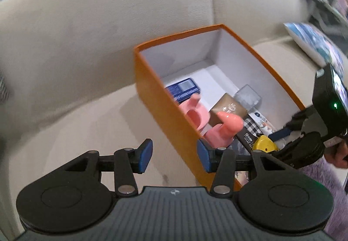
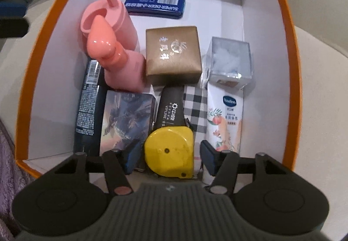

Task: Organize rigid objects
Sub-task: 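Release the blue tin into the shoebox with the left tool while the right tool lowers the tape measure, then open the right tool to release the yellow tape measure into the shoebox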

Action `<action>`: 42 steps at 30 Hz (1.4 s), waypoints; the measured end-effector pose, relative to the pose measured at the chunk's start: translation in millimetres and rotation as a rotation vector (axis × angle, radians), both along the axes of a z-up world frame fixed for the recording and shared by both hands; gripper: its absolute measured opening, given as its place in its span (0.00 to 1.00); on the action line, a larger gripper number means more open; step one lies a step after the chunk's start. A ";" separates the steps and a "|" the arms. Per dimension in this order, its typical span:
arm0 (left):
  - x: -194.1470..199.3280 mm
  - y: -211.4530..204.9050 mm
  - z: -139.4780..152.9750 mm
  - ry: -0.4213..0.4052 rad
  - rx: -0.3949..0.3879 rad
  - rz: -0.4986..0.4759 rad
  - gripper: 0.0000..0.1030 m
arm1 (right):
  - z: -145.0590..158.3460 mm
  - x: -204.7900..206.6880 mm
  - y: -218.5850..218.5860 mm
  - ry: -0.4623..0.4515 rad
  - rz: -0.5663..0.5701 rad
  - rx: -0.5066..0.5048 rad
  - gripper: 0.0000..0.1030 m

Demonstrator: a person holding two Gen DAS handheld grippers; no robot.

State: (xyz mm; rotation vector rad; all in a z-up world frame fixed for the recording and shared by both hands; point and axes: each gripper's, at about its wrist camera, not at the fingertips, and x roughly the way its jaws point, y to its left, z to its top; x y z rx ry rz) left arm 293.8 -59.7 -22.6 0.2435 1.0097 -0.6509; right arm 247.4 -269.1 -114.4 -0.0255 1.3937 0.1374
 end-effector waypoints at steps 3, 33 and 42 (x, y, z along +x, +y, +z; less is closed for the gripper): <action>-0.9 8.1 -7.0 0.022 0.001 0.050 0.54 | -3.7 -0.6 1.0 0.010 -0.005 0.006 0.51; 28.8 34.9 -41.1 0.110 -0.034 0.218 0.52 | 3.2 126.6 -0.3 -0.109 -0.086 -0.035 0.51; 24.6 35.5 -35.9 0.097 -0.033 0.218 0.52 | 5.8 132.8 -5.3 -0.120 -0.115 -0.047 0.62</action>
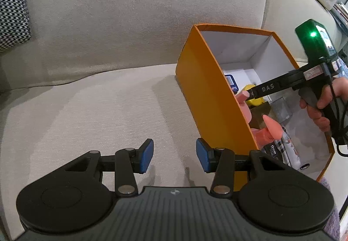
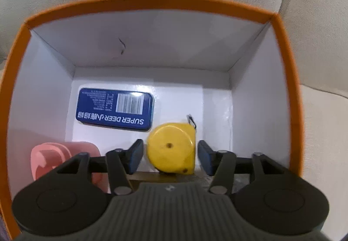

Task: Organize rigid objects

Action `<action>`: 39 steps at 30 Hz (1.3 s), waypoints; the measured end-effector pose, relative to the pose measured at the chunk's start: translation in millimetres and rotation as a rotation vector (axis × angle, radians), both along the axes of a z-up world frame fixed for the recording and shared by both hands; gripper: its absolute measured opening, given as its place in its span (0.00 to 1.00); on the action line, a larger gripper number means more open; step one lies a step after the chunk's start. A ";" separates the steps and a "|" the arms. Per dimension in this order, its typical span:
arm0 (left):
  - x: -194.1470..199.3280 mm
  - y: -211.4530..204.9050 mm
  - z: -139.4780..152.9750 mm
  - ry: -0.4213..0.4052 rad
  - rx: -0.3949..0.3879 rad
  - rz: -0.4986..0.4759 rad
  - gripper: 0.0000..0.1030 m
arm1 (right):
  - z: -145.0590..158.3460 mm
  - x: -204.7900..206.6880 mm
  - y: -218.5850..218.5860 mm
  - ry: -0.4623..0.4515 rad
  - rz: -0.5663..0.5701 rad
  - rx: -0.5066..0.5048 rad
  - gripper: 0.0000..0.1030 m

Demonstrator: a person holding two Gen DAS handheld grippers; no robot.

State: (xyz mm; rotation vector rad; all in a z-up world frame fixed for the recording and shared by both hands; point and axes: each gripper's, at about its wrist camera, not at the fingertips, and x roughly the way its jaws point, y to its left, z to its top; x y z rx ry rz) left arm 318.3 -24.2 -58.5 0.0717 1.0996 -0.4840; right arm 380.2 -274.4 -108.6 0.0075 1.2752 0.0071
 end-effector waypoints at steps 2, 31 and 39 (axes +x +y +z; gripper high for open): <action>-6.6 1.0 5.4 -0.015 -0.008 0.009 0.52 | 9.3 -4.3 7.7 -0.021 -0.013 0.005 0.62; -209.5 21.8 89.4 -0.479 0.033 0.240 0.93 | 134.1 -334.4 93.4 -0.730 -0.125 0.006 0.95; -229.1 21.0 66.9 -0.441 0.098 0.241 0.93 | 108.3 -359.4 111.2 -0.698 -0.113 -0.047 0.97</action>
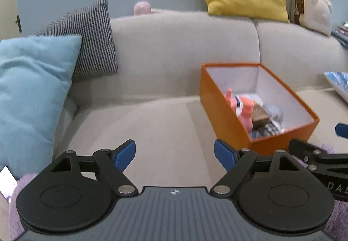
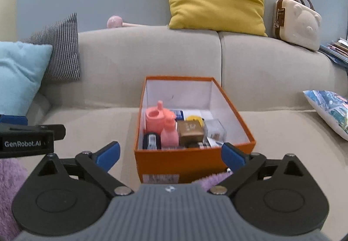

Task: Organize rigid objects

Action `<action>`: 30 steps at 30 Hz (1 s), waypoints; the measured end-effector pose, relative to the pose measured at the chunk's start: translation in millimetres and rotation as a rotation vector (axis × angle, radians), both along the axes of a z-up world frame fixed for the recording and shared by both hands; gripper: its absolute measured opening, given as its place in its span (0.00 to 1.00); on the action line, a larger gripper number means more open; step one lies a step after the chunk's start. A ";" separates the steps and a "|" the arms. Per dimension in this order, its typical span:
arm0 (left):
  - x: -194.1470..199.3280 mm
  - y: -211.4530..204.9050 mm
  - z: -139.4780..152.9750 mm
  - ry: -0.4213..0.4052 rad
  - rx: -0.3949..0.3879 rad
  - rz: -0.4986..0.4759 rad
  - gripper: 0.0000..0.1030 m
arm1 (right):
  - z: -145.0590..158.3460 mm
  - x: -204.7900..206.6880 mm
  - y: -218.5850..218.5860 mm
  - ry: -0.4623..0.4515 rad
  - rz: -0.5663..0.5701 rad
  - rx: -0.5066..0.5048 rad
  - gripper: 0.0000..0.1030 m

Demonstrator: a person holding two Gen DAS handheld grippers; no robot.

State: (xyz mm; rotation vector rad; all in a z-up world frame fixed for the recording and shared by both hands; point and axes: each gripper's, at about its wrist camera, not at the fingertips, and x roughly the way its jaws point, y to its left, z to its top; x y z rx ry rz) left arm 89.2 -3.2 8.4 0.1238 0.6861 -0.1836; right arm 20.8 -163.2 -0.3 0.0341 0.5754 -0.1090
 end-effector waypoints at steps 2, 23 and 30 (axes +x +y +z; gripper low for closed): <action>-2.3 -0.6 -4.0 0.007 0.008 -0.001 0.93 | -0.1 -1.6 0.3 0.000 -0.005 -0.004 0.98; -2.4 5.8 -16.5 0.038 0.009 0.009 0.93 | -7.6 1.0 -2.0 0.041 0.007 0.023 0.98; -1.4 6.5 -18.2 0.041 0.003 0.001 0.93 | -9.3 2.7 -2.4 0.053 0.004 0.028 0.98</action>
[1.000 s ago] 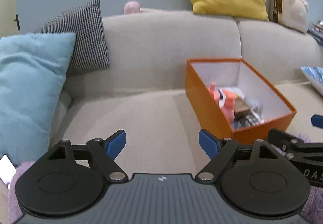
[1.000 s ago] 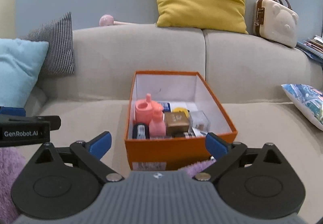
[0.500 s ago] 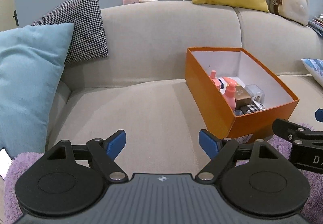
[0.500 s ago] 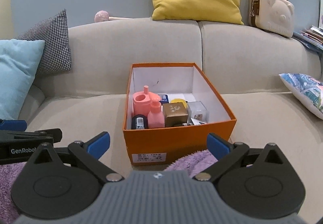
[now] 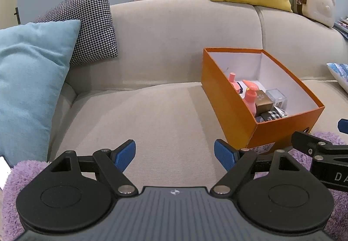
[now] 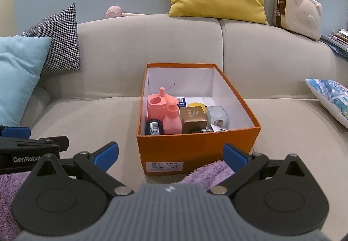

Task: Organize rigid objects

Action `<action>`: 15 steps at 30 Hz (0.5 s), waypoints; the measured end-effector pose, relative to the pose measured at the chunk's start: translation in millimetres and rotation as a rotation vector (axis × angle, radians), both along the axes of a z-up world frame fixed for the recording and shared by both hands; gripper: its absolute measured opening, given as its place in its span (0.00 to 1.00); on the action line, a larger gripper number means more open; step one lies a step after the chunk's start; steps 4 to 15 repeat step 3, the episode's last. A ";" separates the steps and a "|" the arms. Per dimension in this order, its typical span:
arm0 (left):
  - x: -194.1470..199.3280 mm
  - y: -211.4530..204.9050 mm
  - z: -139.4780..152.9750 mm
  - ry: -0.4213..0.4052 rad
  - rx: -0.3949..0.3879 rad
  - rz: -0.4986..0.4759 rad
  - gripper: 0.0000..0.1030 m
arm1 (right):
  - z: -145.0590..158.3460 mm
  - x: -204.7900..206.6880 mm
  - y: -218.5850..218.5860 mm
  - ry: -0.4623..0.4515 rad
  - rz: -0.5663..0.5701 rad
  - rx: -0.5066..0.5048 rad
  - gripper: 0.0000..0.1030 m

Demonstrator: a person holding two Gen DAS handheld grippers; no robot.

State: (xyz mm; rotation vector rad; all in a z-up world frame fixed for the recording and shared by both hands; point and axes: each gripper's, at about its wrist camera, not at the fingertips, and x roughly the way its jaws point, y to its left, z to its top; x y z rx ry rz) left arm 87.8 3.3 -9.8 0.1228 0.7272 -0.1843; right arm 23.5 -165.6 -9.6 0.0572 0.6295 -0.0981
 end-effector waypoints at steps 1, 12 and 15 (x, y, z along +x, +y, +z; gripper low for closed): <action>-0.1 0.0 0.0 0.000 0.000 0.000 0.93 | -0.3 0.3 0.1 0.002 0.000 0.001 0.98; -0.1 -0.1 -0.2 -0.002 0.004 0.003 0.93 | -1.0 0.7 0.1 0.005 0.001 0.001 0.98; -0.1 -0.1 -0.2 -0.002 0.004 0.003 0.93 | -1.0 0.7 0.1 0.005 0.001 0.001 0.98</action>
